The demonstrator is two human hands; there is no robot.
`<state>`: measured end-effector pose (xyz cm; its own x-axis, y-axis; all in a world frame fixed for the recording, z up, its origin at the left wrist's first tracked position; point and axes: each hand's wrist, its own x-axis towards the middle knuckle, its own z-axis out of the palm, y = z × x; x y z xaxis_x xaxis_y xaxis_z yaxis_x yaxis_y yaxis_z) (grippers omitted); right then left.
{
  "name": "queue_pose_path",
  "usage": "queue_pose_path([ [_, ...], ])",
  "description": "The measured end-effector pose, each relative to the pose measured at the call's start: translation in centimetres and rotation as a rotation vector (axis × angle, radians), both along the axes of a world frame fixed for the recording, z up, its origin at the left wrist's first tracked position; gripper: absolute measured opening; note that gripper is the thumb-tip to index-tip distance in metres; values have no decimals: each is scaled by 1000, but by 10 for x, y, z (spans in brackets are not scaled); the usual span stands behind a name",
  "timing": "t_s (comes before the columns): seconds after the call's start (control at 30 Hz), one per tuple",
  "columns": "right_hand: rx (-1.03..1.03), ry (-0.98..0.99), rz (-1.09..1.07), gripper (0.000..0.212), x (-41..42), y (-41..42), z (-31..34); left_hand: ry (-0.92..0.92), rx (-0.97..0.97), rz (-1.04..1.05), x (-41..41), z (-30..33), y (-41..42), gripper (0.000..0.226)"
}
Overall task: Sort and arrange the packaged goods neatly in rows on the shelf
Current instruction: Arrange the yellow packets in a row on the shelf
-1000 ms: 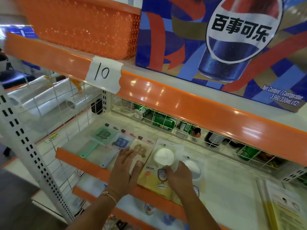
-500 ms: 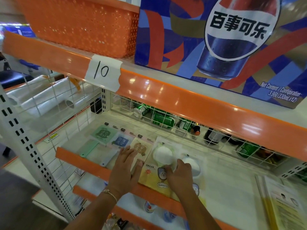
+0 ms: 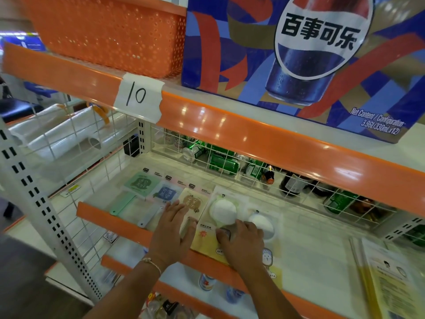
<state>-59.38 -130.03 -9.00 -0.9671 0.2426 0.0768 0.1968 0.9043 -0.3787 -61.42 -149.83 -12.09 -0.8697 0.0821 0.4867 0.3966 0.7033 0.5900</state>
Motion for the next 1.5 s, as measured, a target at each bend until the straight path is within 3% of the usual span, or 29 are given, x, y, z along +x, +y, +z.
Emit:
queue_pose_path([
  [0.13, -48, 22, -22, 51, 6, 11, -1, -30, 55, 9, 1, 4, 1, 50],
  [0.27, 87, 125, -37, 43, 17, 36, -4, 23, 42, 12, 2, 14, 5, 51],
  [0.37, -68, 126, -152, 48, 32, 64, -3, 86, -9, -43, 6, 28, 27, 52],
  [0.63, -132, 233, -373, 37, 84, 164, 9, 121, 30, -327, 35, 50, 151, 42],
  [0.8, -119, 194, -548, 41, 123, 237, 19, 52, -40, -412, 60, 50, 233, 45],
  [1.0, -118, -33, -716, 65, 155, 306, 27, -122, -152, -523, 89, 54, 317, 58],
  [1.23, -366, -155, -644, 104, 164, 353, 24, -183, -276, -582, 111, 53, 371, 39],
  [1.3, -392, -146, -612, 100, 165, 362, 26, -207, -275, -579, 114, 55, 381, 37],
  [1.5, -540, 2, -602, 56, 168, 388, 29, -208, -279, -511, 119, 60, 400, 38],
])
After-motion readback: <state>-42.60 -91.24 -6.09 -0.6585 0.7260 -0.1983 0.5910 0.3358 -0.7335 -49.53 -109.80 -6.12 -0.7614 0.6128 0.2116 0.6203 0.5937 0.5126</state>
